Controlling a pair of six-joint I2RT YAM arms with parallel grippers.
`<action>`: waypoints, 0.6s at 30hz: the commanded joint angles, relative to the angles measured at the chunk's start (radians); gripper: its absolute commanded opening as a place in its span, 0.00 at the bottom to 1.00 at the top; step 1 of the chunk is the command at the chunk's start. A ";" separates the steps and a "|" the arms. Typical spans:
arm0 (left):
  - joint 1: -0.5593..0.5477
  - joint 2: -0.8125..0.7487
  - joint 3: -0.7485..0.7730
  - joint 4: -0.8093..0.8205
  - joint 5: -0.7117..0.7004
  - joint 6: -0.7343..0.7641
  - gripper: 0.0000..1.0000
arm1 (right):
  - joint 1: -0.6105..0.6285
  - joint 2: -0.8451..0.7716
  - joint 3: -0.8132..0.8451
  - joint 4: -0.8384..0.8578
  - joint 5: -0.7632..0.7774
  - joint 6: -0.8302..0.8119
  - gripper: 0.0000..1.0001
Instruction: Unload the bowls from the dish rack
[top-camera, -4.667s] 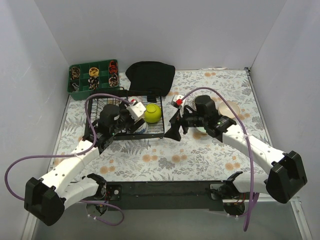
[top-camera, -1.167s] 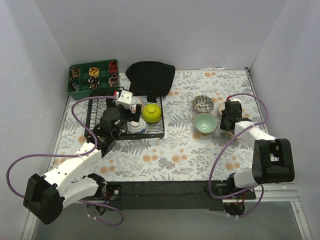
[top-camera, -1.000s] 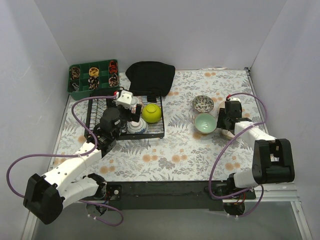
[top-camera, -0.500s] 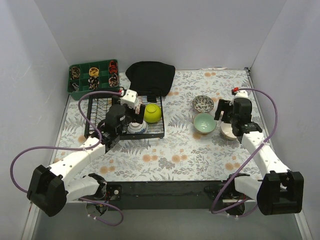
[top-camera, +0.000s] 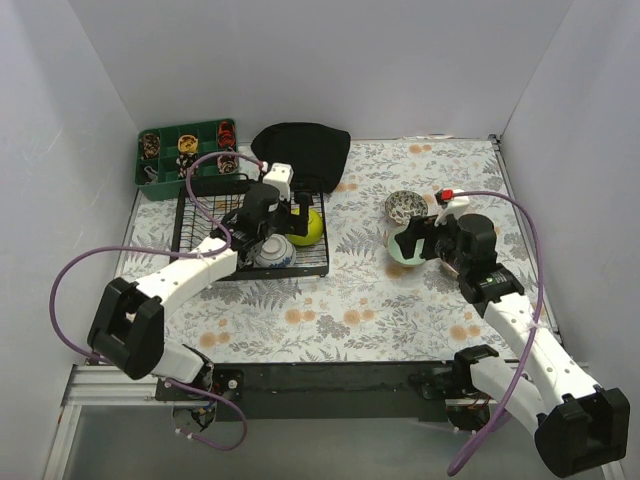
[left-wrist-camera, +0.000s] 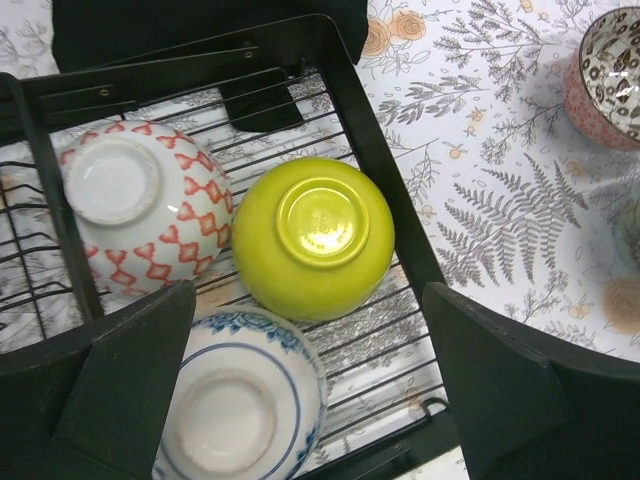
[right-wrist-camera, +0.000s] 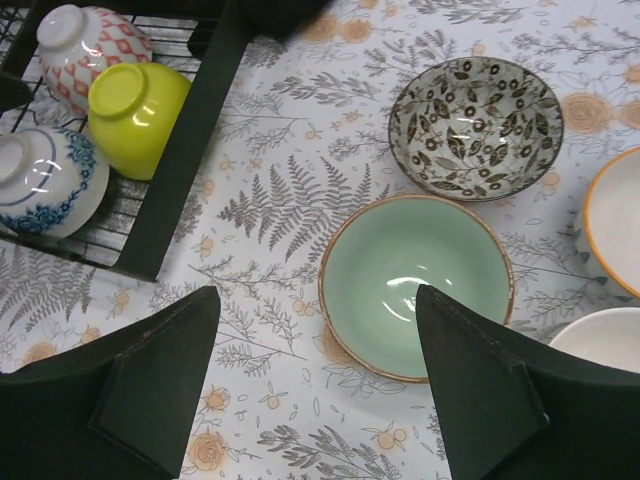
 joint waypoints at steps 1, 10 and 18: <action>0.001 0.063 0.087 -0.054 -0.015 -0.126 0.98 | 0.021 -0.046 -0.072 0.098 -0.057 -0.003 0.87; -0.042 0.278 0.267 -0.152 -0.151 -0.136 0.94 | 0.030 -0.068 -0.129 0.153 -0.128 -0.005 0.86; -0.069 0.393 0.377 -0.240 -0.250 -0.125 0.79 | 0.054 -0.094 -0.146 0.167 -0.125 -0.019 0.85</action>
